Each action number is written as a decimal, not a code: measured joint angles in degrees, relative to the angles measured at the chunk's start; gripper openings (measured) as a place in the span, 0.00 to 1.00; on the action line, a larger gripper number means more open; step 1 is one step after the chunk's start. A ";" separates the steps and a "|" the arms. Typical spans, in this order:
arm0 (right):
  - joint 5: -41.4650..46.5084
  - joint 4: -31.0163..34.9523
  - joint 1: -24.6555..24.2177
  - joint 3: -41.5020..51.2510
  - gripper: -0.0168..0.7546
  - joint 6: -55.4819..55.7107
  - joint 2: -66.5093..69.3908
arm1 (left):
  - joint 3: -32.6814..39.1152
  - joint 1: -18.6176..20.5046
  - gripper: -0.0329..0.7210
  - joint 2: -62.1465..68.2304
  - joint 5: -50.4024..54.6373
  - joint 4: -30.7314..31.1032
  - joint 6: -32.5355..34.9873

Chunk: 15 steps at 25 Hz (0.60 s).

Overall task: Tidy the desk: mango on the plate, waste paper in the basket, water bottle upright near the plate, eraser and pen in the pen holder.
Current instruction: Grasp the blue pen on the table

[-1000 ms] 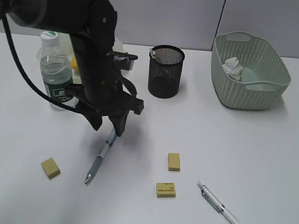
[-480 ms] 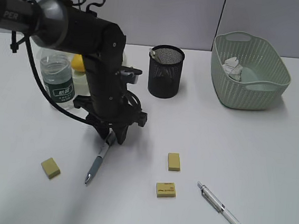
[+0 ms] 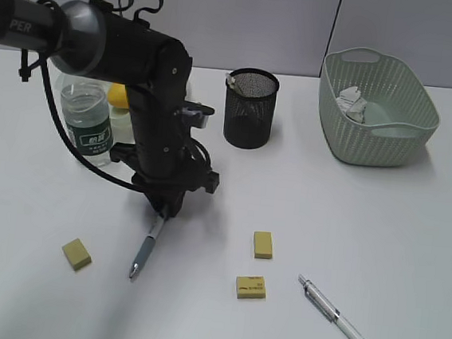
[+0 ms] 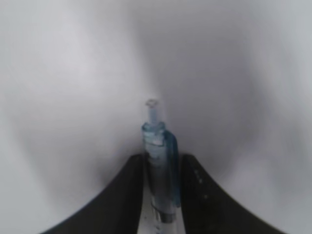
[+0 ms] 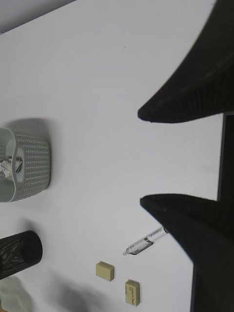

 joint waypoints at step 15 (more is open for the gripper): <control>0.00 0.00 0.00 0.00 0.52 0.05 0.00 | -0.01 -1.82 0.23 -0.50 2.20 0.53 0.22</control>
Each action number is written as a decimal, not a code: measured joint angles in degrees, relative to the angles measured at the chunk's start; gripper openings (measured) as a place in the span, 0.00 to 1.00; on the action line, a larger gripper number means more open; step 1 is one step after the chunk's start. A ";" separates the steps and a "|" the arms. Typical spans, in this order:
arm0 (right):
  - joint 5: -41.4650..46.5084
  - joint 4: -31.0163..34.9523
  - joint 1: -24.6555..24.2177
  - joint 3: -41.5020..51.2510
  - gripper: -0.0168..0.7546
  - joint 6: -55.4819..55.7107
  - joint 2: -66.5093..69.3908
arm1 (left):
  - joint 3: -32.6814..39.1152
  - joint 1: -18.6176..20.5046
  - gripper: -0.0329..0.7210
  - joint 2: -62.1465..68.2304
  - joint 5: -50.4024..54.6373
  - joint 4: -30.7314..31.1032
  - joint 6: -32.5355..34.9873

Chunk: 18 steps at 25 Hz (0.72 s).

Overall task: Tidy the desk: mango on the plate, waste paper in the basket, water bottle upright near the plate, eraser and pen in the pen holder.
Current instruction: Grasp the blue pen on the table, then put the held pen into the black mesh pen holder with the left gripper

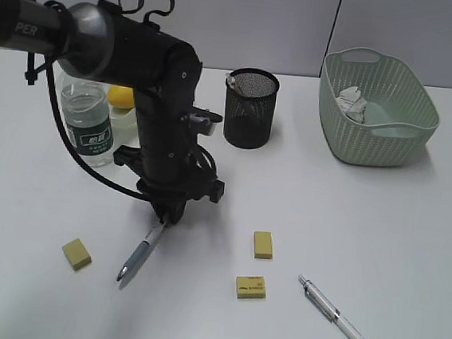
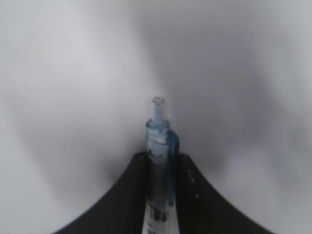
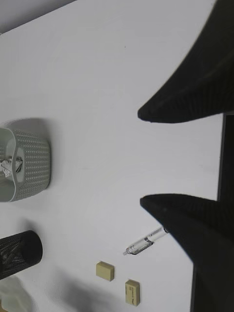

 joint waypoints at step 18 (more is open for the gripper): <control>0.00 0.00 0.00 0.00 0.52 0.00 0.00 | 13.24 -1.97 0.23 -22.30 -14.40 -1.84 -0.81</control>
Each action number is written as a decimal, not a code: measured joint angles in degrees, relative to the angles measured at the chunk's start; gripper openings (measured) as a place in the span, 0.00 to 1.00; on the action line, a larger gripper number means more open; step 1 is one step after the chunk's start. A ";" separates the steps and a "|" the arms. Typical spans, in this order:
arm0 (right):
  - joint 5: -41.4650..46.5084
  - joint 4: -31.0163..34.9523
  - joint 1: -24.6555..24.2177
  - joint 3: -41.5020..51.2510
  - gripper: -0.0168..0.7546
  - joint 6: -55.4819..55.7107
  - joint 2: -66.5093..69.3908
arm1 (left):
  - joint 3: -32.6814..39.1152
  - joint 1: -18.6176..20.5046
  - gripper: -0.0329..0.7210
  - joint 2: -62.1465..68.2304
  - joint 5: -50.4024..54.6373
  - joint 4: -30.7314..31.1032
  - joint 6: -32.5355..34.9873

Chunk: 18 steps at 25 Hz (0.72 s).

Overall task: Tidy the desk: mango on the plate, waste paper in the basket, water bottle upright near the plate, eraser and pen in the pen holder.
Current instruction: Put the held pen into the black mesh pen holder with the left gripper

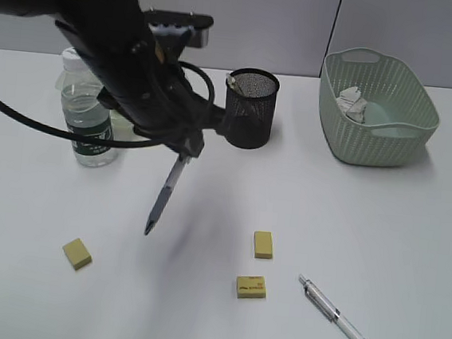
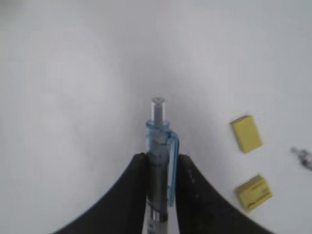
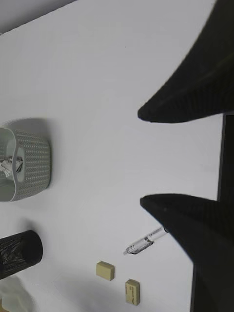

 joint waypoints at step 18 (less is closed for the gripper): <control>0.00 0.00 0.00 0.00 0.52 0.00 0.00 | 5.86 1.42 0.23 -2.47 -62.11 1.16 -0.04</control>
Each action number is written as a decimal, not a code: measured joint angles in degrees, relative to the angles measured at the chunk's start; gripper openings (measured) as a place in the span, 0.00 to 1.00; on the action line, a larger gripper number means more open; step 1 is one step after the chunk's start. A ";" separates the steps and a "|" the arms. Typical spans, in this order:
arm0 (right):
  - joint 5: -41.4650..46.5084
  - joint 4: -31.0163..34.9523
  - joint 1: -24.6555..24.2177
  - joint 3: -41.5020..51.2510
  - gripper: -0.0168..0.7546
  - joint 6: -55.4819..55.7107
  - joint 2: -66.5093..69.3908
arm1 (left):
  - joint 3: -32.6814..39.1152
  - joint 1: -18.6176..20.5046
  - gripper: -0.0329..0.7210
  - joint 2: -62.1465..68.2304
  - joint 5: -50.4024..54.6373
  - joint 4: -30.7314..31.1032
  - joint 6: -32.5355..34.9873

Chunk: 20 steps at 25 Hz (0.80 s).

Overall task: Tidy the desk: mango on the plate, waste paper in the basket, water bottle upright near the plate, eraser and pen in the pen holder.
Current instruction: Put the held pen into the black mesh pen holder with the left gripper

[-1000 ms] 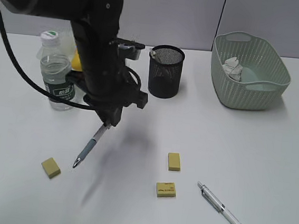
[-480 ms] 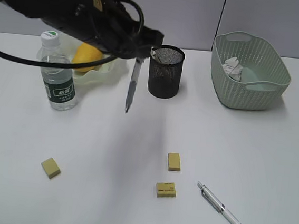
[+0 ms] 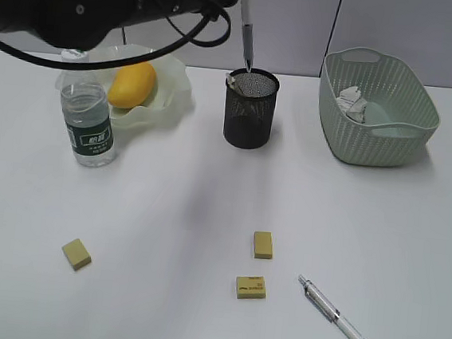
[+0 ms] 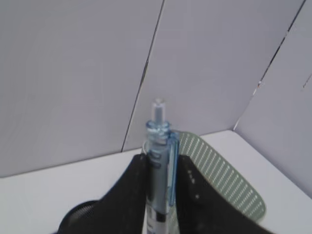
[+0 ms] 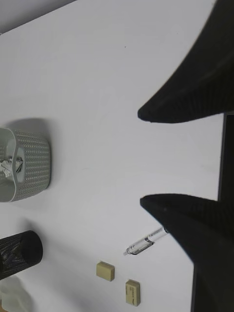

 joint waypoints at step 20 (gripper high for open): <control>0.00 0.00 0.00 0.00 0.52 0.00 0.00 | -12.39 4.24 0.23 23.04 -14.22 6.59 1.76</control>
